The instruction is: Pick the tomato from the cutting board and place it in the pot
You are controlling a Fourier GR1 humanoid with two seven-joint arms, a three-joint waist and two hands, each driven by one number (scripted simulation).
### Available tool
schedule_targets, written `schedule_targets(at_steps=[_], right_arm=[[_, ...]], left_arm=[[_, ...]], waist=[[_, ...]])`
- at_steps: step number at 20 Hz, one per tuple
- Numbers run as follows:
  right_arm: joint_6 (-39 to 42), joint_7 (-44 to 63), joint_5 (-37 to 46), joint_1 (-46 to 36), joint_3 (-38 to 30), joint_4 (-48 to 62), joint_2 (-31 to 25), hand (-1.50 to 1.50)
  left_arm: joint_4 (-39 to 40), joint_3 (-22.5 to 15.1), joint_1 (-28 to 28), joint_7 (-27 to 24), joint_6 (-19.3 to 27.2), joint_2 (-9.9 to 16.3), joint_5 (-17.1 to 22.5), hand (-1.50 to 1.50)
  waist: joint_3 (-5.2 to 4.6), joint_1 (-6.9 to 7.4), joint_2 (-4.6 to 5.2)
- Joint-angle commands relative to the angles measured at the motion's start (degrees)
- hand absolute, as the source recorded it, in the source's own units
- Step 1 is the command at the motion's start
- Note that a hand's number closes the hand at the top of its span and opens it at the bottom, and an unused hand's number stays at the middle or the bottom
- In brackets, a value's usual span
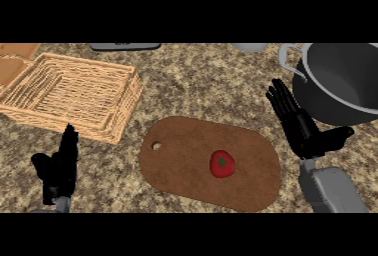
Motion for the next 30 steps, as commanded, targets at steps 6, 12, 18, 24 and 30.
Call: schedule_targets(at_steps=[6, 12, 18, 24, 30], right_arm=[[14.87, 9.09, -5.42, -8.51, 15.54, -1.96, 9.48, -1.5], [-1.57, -16.44, 20.82, 1.96, 13.54, -11.68, -4.5, -1.5], [2.19, -8.46, 25.5, 6.59, 11.89, -26.43, -17.05, -1.5], [13.23, 7.6, 22.93, 3.85, 6.69, -39.94, -28.83, -1.5], [22.66, 27.13, 20.07, -2.85, 9.47, -45.23, -31.09, -1.5]], left_arm=[[-10.11, -5.0, -10.2, 6.48, -6.0, 0.68, 0.56, 0.0], [-11.07, -4.9, -9.44, 11.12, -6.59, 0.53, 2.35, 0.0], [-18.55, -4.29, -8.75, 17.72, -4.42, 1.69, 2.32, 0.0], [-16.28, -5.68, -8.85, 16.12, -4.23, -0.39, 0.46, 0.0], [-19.73, -4.71, -9.7, 19.52, -5.43, 1.01, 0.93, 0.0]], waist=[[-1.13, 3.55, 1.77], [-1.13, -0.25, 1.43], [-1.27, -0.13, 1.03], [-1.36, -0.37, 1.3], [-1.36, 1.31, 1.56]])
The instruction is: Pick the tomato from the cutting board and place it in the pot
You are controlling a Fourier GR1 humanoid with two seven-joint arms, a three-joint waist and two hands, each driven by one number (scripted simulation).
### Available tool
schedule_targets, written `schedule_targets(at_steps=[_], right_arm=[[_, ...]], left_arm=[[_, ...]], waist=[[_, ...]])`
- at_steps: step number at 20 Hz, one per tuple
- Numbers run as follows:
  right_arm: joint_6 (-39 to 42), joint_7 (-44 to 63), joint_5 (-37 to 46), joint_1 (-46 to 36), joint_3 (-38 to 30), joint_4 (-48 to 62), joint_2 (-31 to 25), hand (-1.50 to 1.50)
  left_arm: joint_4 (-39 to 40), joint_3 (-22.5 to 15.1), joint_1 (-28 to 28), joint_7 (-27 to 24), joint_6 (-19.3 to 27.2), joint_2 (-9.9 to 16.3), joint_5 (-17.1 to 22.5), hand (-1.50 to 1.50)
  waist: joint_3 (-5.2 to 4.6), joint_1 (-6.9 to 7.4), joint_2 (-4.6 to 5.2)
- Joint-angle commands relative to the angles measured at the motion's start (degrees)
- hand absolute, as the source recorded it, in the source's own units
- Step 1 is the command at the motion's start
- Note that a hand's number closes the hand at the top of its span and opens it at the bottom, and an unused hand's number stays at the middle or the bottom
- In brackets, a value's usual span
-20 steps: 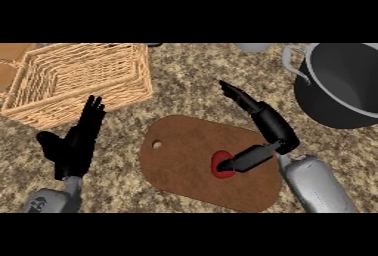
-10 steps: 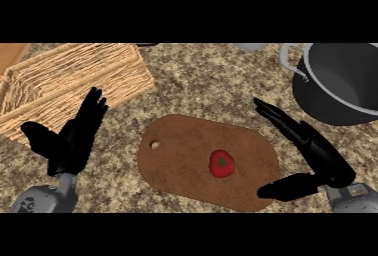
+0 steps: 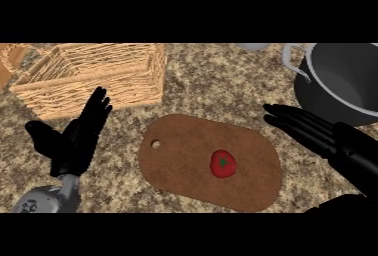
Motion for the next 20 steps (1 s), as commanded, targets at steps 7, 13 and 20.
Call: schedule_targets(at_steps=[7, 13, 20], right_arm=[[10.37, 28.29, -4.01, -9.86, 5.53, -2.34, 4.51, -1.5], [12.77, 34.59, 0.63, -13.2, 9.43, 2.58, 11.97, -1.5], [15.1, 30.91, 11.22, -10.16, 12.08, 8.18, 14.84, -1.5]], left_arm=[[0.29, 0.96, 0.1, -0.67, -2.6, -1.46, -1.09, 0.0], [-4.51, 3.31, 1.24, 3.55, -3.9, -0.34, -0.8, 0.0], [-0.34, 4.08, -1.36, 1.88, -3.43, -4.16, -3.57, 0.0]], waist=[[0.08, 0.89, 0.35], [0.12, 1.13, 0.29], [0.14, 0.68, 0.36]])
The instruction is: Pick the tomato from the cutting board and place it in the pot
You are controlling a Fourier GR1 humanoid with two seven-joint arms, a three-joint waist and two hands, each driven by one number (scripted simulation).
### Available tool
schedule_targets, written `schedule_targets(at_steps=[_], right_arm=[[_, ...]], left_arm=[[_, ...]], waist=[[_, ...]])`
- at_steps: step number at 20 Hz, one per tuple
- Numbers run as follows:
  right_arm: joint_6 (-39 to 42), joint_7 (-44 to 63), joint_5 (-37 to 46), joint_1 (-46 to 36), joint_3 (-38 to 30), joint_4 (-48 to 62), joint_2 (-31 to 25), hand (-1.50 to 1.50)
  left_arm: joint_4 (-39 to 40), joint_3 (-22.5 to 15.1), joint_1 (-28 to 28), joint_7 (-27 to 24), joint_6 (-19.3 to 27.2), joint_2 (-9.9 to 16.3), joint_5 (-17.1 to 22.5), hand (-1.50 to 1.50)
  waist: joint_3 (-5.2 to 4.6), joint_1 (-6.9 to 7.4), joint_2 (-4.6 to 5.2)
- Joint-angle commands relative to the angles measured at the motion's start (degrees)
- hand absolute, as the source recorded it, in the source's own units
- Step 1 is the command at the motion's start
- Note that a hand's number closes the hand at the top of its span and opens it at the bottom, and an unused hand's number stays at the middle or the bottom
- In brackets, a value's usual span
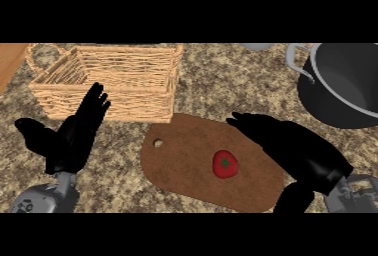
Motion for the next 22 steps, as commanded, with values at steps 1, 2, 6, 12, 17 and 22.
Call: schedule_targets(at_steps=[1, 2, 6, 12, 17, 22], right_arm=[[0.07, 1.28, 7.45, 2.16, 3.67, 0.81, 4.05, -1.5], [-0.81, -2.55, 9.74, 6.14, 3.87, 0.15, 1.64, -1.5], [0.45, 0.64, 11.36, 5.31, 2.77, -0.65, 8.29, -1.5], [2.74, 0.5, 13.32, 7.42, 0.85, -3.66, 10.85, -1.5], [2.56, 1.17, 17.05, 5.44, 1.06, 2.88, 16.73, -1.5], [2.1, 3.42, 22.87, 5.17, 3.69, 6.66, 18.7, -1.5]], left_arm=[[1.99, 1.68, -0.23, -0.45, -1.35, -0.86, -0.61, 0.0], [-2.2, -0.55, 4.0, -0.59, -0.05, -1.89, -1.77, 0.0], [-1.8, 3.08, 1.16, 1.97, -2.83, -0.92, -1.5, 0.0], [-5.02, 4.89, 1.1, 5.87, -4.28, -1.09, -1.7, 0.0], [-2.37, 3.92, 1.82, 1.95, -4.19, -3.95, -5.6, 0.0], [3.05, 3.99, -0.52, 0.03, -5.5, -5.78, -5.99, 0.0]], waist=[[-0.01, -0.19, 0.03], [0.01, -0.14, -0.02], [0.0, -0.11, 0.0], [0.0, -0.08, -0.03], [-0.01, -0.05, 0.02], [-0.02, -0.23, 0.08]])
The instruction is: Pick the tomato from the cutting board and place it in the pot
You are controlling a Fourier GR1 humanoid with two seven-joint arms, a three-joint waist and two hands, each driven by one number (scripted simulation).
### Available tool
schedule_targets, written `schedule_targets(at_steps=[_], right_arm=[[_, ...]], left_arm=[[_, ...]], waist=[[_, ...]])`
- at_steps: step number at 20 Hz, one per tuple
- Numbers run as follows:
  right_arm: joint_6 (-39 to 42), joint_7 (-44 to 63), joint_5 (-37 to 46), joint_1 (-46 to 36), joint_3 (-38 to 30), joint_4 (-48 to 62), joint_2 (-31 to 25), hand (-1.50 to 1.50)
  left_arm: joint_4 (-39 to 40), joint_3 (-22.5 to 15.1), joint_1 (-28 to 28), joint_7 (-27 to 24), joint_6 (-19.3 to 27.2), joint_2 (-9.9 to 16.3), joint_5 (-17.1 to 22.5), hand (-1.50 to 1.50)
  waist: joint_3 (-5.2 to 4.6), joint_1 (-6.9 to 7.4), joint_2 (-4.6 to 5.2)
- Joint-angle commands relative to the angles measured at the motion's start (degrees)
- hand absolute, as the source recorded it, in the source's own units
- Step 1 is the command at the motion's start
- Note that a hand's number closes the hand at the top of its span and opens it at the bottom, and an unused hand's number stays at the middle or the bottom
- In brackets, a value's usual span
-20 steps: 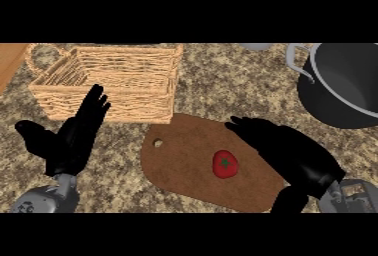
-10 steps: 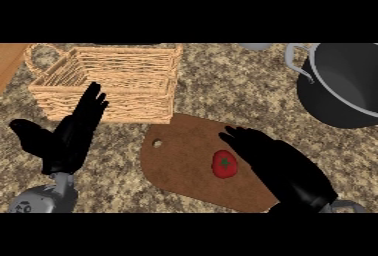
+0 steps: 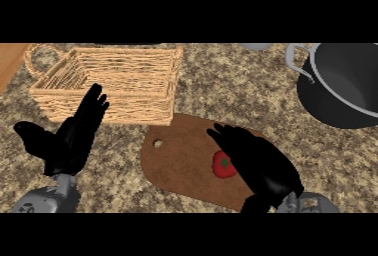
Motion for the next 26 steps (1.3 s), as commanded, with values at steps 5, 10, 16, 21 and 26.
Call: schedule_targets(at_steps=[5, 10, 16, 21, 26], right_arm=[[-3.62, -6.32, 7.77, -2.55, -0.68, 13.39, 2.29, -1.5], [-1.84, -4.61, 11.62, -1.25, 2.63, 12.96, 6.05, -1.5], [-2.89, -8.26, 16.14, -2.41, 1.2, 21.53, 4.75, -1.5], [2.95, -8.42, 16.38, -0.98, -0.45, 18.16, 5.2, -1.5], [-2.73, -12.4, 21.6, 0.56, 0.72, 23.71, 7.09, -1.5]], left_arm=[[-6.52, 0.45, 3.4, 4.16, -1.64, -0.04, 0.04, 0.0], [5.7, 2.46, -3.58, 0.04, -1.49, -2.94, -2.17, 0.0], [4.41, 4.75, -0.87, -0.82, -4.63, -1.81, -0.28, 0.0], [-2.79, 1.5, 4.0, 0.45, -3.91, -4.02, -3.14, 0.0], [-0.22, 2.04, -0.16, 1.29, -2.91, -5.53, -5.22, 0.0]], waist=[[-0.06, 0.35, 0.13], [-0.09, -0.18, 0.18], [-0.09, 0.0, 0.21], [-0.08, 0.03, 0.09], [-0.08, -0.03, 0.13]])
